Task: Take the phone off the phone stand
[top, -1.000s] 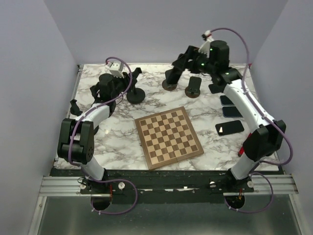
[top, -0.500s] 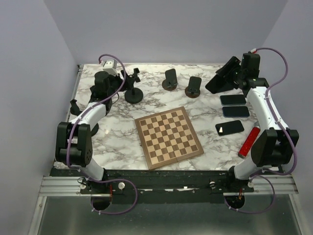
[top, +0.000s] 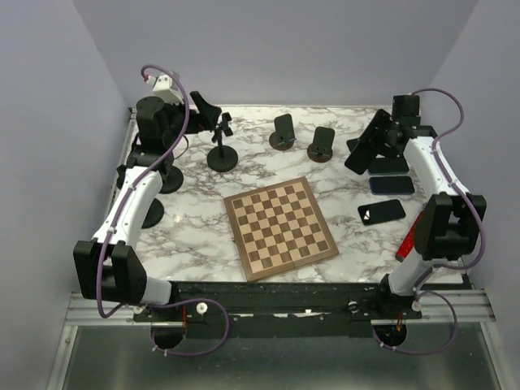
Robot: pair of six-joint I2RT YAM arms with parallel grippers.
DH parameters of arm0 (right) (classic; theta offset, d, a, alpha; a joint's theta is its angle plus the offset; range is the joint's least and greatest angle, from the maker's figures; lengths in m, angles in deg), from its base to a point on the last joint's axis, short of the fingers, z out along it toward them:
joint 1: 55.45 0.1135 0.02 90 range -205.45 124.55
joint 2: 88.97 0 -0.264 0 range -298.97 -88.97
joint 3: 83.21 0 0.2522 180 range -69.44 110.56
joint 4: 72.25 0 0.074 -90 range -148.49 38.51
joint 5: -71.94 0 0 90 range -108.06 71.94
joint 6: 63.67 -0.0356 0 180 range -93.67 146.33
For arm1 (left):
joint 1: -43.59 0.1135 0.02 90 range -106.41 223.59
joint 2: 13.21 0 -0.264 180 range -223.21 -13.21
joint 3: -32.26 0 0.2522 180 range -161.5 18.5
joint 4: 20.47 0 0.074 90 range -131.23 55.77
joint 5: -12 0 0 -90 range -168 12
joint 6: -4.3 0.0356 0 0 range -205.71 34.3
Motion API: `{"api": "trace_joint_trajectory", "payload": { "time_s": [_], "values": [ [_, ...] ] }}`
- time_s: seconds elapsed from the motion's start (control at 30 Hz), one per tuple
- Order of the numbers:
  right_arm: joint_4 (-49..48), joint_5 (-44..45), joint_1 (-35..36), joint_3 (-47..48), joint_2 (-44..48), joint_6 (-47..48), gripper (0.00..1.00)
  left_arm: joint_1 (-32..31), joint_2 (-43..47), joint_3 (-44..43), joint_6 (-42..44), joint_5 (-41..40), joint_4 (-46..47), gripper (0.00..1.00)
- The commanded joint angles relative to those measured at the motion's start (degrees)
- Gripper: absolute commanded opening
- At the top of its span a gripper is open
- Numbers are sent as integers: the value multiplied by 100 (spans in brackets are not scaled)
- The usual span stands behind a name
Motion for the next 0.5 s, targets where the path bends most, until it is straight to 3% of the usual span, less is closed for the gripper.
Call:
{"api": "trace_joint_trajectory", "payload": {
  "time_s": [0.0,0.27,0.47],
  "values": [
    [609,4,35,386,-638,590,1,9,215,-915,-288,368,-1515,95],
    [775,346,544,491,-1271,904,1,9,1084,-867,-443,749,-1608,95],
    [773,415,596,554,-1809,892,1,4,1617,-696,127,953,-1712,96]
  ]
}}
